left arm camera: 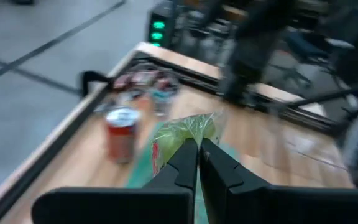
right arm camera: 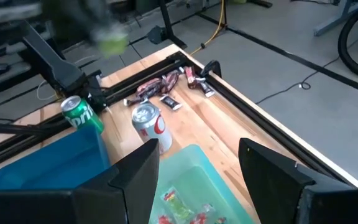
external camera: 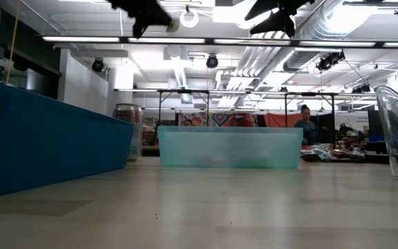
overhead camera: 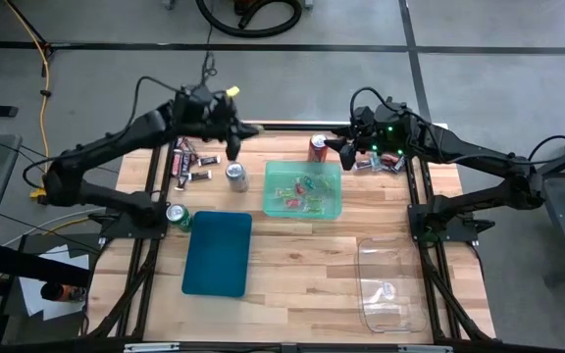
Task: Organize candy in baskets
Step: Put the green gummy into the green bin
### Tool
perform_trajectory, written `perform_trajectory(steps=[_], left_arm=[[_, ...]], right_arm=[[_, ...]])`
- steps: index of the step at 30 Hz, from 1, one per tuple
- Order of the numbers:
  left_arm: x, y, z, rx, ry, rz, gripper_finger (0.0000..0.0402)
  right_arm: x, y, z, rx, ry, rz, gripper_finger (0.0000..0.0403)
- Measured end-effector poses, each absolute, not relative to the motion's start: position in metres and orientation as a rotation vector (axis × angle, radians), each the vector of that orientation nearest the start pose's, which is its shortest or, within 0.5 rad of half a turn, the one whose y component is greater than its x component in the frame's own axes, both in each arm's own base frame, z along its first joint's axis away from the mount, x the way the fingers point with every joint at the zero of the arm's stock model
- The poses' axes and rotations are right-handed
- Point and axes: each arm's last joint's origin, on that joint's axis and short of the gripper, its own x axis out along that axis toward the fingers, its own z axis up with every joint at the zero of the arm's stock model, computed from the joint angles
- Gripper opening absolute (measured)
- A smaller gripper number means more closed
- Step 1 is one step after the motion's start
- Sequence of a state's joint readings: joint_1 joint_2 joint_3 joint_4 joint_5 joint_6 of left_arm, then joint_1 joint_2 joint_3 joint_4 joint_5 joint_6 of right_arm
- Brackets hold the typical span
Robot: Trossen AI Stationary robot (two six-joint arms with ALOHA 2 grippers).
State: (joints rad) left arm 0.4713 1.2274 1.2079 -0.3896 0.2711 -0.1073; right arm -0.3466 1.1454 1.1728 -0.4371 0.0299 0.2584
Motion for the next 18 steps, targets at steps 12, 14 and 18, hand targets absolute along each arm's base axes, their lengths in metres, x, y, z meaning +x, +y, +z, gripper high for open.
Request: perform_trajectory(steps=[12,14,18], left_arm=[[0.267,0.079,0.365,-0.213,0.362,0.165,0.0000],[0.266,0.081,0.366,-0.213,0.348,0.187,0.0000],[0.273,0.089,0.363,-0.210,0.343,0.254,0.0000]], right_arm=[[0.228,-0.083,0.372,0.313,0.357,-0.421,0.0216],[0.228,-0.083,0.372,0.313,0.357,-0.421,0.0216],[0.228,-0.083,0.372,0.313,0.356,-0.421,0.0216]])
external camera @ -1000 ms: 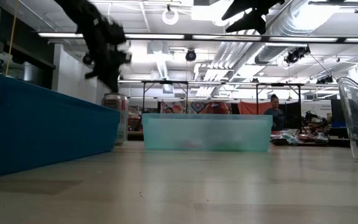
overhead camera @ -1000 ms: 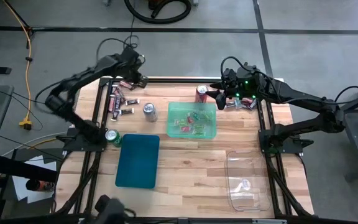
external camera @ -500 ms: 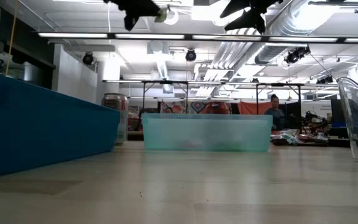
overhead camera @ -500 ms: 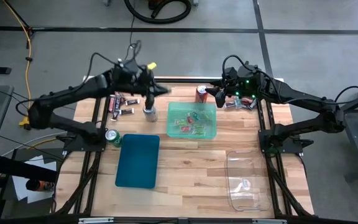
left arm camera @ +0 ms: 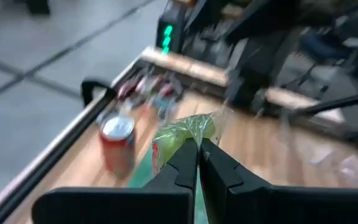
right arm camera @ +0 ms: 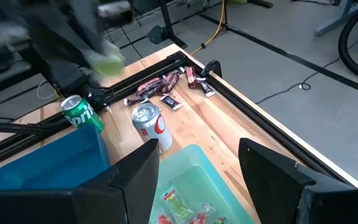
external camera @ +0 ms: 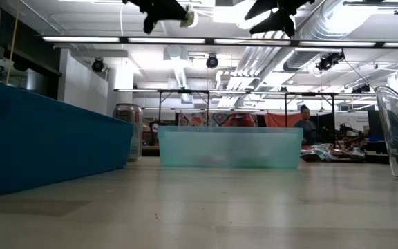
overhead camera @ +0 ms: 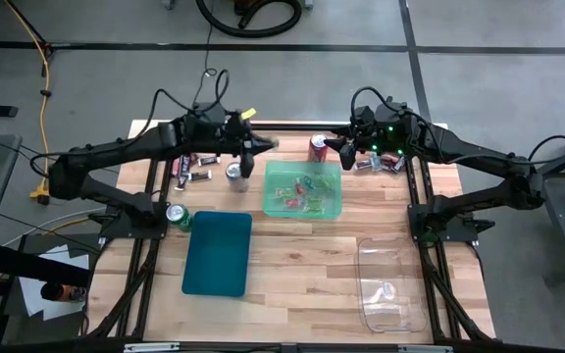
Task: Organize candy in baskets
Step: Put the green gummy into the green bin
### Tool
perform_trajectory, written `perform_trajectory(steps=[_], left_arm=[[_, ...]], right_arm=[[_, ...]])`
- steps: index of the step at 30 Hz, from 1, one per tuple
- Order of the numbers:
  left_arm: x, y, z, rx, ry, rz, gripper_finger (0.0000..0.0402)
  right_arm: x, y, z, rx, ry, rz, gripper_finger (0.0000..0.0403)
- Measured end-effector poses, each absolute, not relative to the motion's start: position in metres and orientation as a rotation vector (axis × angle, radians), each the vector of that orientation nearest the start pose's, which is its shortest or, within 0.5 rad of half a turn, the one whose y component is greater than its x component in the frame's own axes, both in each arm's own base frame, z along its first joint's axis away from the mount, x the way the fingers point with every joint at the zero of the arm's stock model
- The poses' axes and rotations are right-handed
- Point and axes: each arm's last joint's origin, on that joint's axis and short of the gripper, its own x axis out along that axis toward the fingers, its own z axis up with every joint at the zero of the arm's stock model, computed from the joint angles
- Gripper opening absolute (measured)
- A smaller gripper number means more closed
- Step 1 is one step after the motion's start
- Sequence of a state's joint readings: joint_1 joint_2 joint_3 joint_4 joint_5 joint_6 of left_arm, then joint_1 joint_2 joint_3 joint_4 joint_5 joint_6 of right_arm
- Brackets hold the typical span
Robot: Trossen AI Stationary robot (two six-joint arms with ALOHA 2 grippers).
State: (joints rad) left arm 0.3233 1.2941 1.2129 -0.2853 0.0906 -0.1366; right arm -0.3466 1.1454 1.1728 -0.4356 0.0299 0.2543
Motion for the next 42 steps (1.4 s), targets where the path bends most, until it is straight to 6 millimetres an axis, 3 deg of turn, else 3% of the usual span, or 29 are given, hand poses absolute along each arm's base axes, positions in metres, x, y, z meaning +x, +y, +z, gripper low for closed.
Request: perform_trajectory(steps=[6,16,29,35,42], left_arm=[[0.300,0.113,0.349,-0.268,0.486,0.318,0.0000],[0.354,0.128,0.253,-0.490,0.895,0.390,0.0000],[0.385,0.128,0.169,-0.781,0.988,0.679,0.0000],[0.391,0.126,0.154,-0.813,0.991,0.696,0.0000],[0.393,0.124,0.155,-0.805,0.985,0.680,0.0001]], right_arm=[[0.228,-0.083,0.372,0.312,0.356,-0.421,0.0216],[0.228,-0.083,0.372,0.320,0.355,-0.423,0.0216],[0.228,-0.083,0.372,0.320,0.355,-0.423,0.0216],[0.228,-0.083,0.372,0.320,0.355,-0.424,0.0216],[0.228,-0.083,0.372,0.320,0.355,-0.423,0.0216]])
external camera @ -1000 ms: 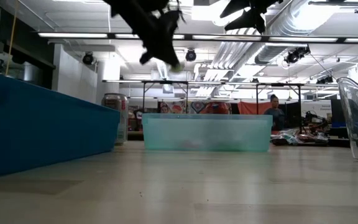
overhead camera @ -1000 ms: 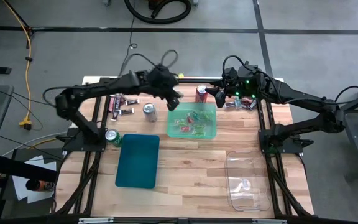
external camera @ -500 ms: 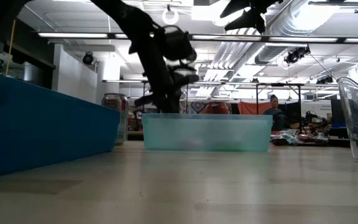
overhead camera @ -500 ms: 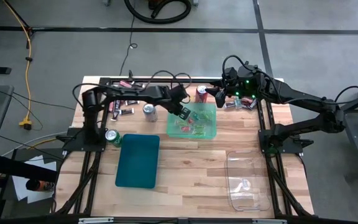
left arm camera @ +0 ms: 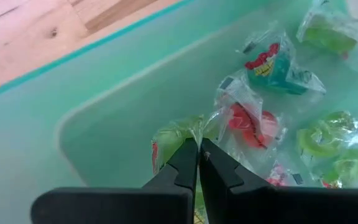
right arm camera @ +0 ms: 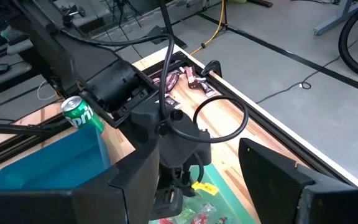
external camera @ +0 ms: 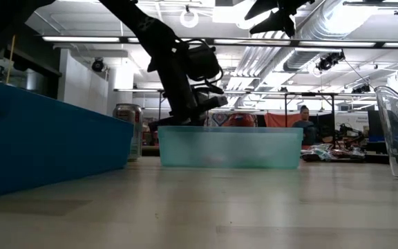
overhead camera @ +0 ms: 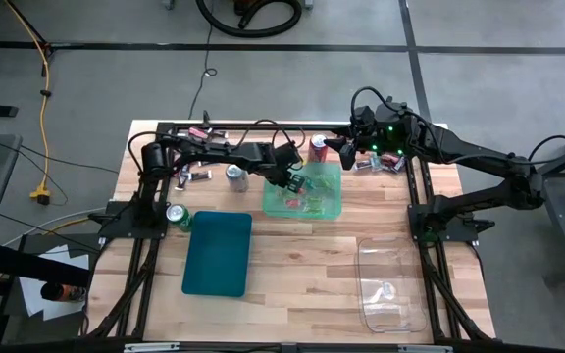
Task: Organize candy in baskets
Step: Put the green gummy into the green bin, then put the blue gummy into the green bin
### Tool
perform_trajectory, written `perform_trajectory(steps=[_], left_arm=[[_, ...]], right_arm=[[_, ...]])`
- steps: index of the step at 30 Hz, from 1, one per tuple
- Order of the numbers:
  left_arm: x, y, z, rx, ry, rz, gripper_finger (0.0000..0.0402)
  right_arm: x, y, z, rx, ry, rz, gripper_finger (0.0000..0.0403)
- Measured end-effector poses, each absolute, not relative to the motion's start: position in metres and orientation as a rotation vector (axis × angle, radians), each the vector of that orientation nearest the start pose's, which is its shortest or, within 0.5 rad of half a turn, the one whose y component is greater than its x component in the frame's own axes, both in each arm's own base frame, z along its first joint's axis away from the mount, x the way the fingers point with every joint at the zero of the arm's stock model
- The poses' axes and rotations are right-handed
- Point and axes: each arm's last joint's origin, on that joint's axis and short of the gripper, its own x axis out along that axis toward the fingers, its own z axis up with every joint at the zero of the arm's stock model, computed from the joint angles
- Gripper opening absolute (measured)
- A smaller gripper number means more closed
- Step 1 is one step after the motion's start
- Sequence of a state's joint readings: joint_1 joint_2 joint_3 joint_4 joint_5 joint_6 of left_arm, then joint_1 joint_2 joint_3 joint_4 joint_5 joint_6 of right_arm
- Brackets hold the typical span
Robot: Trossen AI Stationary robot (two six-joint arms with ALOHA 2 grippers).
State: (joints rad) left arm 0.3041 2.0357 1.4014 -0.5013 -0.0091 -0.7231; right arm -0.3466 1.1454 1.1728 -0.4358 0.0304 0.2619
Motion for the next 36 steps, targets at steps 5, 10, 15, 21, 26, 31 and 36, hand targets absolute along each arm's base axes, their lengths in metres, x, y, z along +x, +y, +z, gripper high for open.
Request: perform_trajectory(steps=[5,10,15,21,26,31,36], left_arm=[[0.393,0.124,0.155,-0.797,0.990,0.676,0.0018],[0.392,0.124,0.155,-0.782,1.000,0.670,0.0059],[0.391,0.123,0.154,-0.762,1.021,0.651,0.0104],[0.385,0.133,0.175,-0.773,0.976,0.602,0.0143],[0.370,0.146,0.217,-0.753,0.858,0.603,0.0157],[0.345,0.147,0.282,-0.610,0.680,0.533,0.0158],[0.315,0.125,0.350,-0.385,0.484,0.413,0.0159]], right_arm=[[0.228,-0.083,0.372,0.320,0.355,-0.423,0.0216],[0.228,-0.083,0.372,0.321,0.355,-0.423,0.0216],[0.228,-0.083,0.372,0.323,0.354,-0.424,0.0216],[0.228,-0.083,0.372,0.323,0.354,-0.424,0.0216],[0.228,-0.083,0.372,0.323,0.355,-0.424,0.0216],[0.229,-0.084,0.374,0.299,0.338,-0.418,0.0216],[0.230,-0.084,0.377,0.270,0.308,-0.410,0.0216]])
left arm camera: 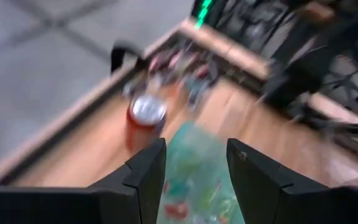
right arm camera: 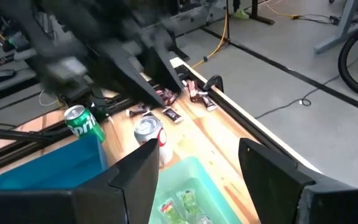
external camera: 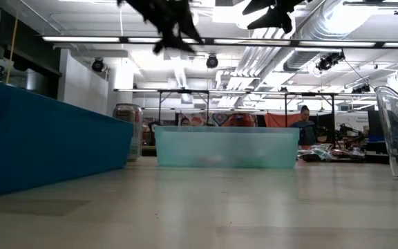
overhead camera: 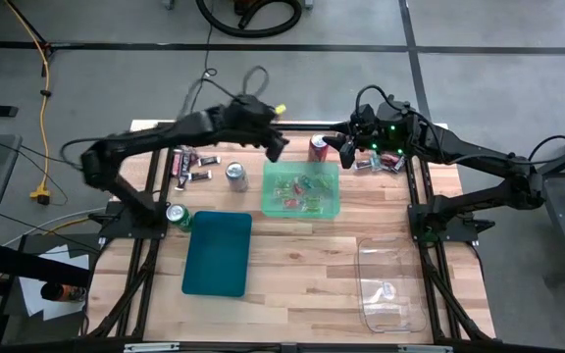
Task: Organize candy in baskets
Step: Put the blue gummy into the green bin
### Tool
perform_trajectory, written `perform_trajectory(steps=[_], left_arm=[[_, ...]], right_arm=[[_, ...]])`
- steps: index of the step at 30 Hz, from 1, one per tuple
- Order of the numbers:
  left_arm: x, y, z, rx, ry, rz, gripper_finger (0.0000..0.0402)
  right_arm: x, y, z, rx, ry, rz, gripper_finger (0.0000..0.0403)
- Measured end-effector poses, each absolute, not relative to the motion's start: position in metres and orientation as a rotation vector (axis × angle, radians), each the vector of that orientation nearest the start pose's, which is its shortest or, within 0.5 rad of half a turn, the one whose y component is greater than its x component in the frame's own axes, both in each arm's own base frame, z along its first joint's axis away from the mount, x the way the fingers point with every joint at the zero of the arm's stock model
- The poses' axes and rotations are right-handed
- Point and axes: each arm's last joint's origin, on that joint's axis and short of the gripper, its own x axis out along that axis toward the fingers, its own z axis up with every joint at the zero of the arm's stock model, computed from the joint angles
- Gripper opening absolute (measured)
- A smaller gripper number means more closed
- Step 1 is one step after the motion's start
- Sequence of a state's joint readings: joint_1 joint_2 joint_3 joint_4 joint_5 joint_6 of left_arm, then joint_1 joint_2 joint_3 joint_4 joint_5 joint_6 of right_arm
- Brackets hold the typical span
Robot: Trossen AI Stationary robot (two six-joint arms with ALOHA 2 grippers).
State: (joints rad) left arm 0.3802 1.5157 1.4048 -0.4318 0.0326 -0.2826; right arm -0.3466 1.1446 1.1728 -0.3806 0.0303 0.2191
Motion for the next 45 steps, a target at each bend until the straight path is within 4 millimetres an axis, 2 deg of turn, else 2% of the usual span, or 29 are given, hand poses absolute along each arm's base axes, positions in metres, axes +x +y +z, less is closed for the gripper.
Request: perform_trajectory(steps=[3,6,9,12,16,19,29,32,35,37,42,45], left_arm=[[0.295,0.108,0.380,-0.273,0.364,0.347,0.0159],[0.274,0.093,0.389,-0.225,0.239,0.259,0.0159],[0.254,0.084,0.379,-0.247,0.142,0.200,0.0159],[0.234,0.078,0.361,-0.315,0.048,0.192,0.0159],[0.218,0.072,0.340,-0.385,-0.075,0.171,0.0159],[0.212,0.070,0.332,-0.421,-0.121,0.170,0.0159],[0.211,0.070,0.332,-0.418,-0.138,0.172,0.0159],[0.211,0.070,0.332,-0.419,-0.135,0.173,0.0159],[0.211,0.070,0.331,-0.421,-0.127,0.175,0.0159],[0.211,0.070,0.330,-0.423,-0.118,0.177,0.0159],[0.211,0.071,0.327,-0.430,-0.090,0.184,0.0159],[0.211,0.071,0.327,-0.431,-0.083,0.185,0.0159]], right_arm=[[0.230,-0.084,0.377,0.259,0.311,-0.408,0.0216],[0.230,-0.084,0.377,0.253,0.313,-0.407,0.0216],[0.230,-0.084,0.377,0.254,0.313,-0.403,0.0216],[0.230,-0.084,0.377,0.255,0.314,-0.397,0.0216],[0.230,-0.084,0.377,0.255,0.314,-0.395,0.0216],[0.230,-0.084,0.377,0.257,0.313,-0.395,0.0216],[0.230,-0.084,0.377,0.287,0.308,-0.406,0.0216],[0.226,-0.088,0.374,0.377,0.300,-0.594,0.0216],[0.214,-0.102,0.359,0.516,0.357,-0.889,0.0216],[0.205,-0.114,0.343,0.545,0.506,-0.996,0.0216],[0.194,-0.143,0.300,0.627,0.869,-1.178,0.0216],[0.192,-0.160,0.273,0.645,0.988,-1.230,0.0216]])
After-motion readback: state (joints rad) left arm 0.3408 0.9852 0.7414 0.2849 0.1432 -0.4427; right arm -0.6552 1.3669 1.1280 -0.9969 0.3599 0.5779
